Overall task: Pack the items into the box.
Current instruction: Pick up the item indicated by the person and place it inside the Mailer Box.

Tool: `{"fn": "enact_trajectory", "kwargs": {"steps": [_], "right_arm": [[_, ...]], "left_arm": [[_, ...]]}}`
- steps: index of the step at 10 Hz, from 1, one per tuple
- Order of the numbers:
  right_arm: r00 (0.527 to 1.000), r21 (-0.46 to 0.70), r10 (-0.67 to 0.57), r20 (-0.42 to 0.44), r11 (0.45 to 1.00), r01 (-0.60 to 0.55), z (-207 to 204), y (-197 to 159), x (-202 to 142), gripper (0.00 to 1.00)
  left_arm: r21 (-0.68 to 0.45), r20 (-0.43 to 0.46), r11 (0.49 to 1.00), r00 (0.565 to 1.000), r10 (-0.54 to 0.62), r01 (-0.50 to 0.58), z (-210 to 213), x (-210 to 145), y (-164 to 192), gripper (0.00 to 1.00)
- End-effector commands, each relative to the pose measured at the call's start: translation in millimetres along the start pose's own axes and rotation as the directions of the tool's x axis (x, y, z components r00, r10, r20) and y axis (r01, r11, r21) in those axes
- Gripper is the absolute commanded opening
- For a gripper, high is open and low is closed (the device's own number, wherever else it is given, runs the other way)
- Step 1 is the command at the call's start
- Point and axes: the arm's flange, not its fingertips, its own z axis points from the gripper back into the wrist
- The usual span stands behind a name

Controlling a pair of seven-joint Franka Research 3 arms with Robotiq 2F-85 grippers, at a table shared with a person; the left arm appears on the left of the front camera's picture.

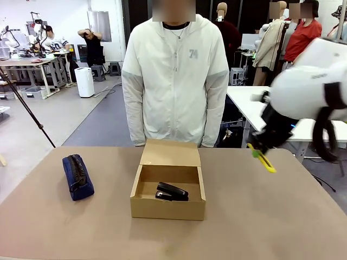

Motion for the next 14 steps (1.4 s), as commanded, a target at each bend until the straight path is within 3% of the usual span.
{"fn": "enact_trajectory", "kwargs": {"steps": [1, 2, 4, 6, 8, 10, 11, 14], "right_arm": [[0.95, 0.047, 0.31, 0.034, 0.949, -0.311, -19.4, 37.8, 67.1, 0.0], [0.888, 0.088, 0.46, 0.027, 0.883, -0.46, -32.1, 72.3, 89.2, 0.0], [0.706, 0.172, 0.705, 0.071, 0.689, -0.704, -63.3, 151.1, 109.3, 0.0], [0.52, 0.179, 0.849, 0.096, 0.499, -0.848, -97.3, 198.4, 111.1, 0.0], [0.39, 0.206, 0.918, 0.065, 0.37, -0.906, -135.3, 218.3, 118.2, 0.0], [0.356, 0.231, 0.934, -0.003, 0.347, -0.909, -167.5, 227.3, 115.2, 0.0], [0.343, 0.187, 0.938, -0.056, 0.347, -0.919, -182.7, 228.1, 111.4, 0.0], [0.341, 0.224, 0.937, -0.079, 0.35, -0.91, -198.1, 229.6, 105.3, 0.0]], "left_arm": [[-0.022, 0.006, 1.0, 1.0, -0.012, 0.012, -0.6, 0.6, 0.1, 1.0], [-0.022, 0.006, 1.0, 1.0, -0.012, 0.012, -0.6, 0.6, 0.1, 1.0], [-0.022, 0.006, 1.0, 1.0, -0.012, 0.012, -0.6, 0.6, 0.1, 1.0], [-0.022, 0.006, 1.0, 1.0, -0.012, 0.012, -0.6, 0.6, 0.1, 1.0], [-0.022, 0.006, 1.0, 1.0, -0.012, 0.012, -0.6, 0.6, 0.1, 1.0], [-0.022, 0.006, 1.0, 1.0, -0.012, 0.012, -0.6, 0.6, 0.1, 1.0], [-0.022, 0.006, 1.0, 1.0, -0.012, 0.012, -0.6, 0.6, 0.1, 1.0], [-0.022, 0.006, 1.0, 1.0, -0.012, 0.012, -0.6, 0.6, 0.1, 1.0]]}}
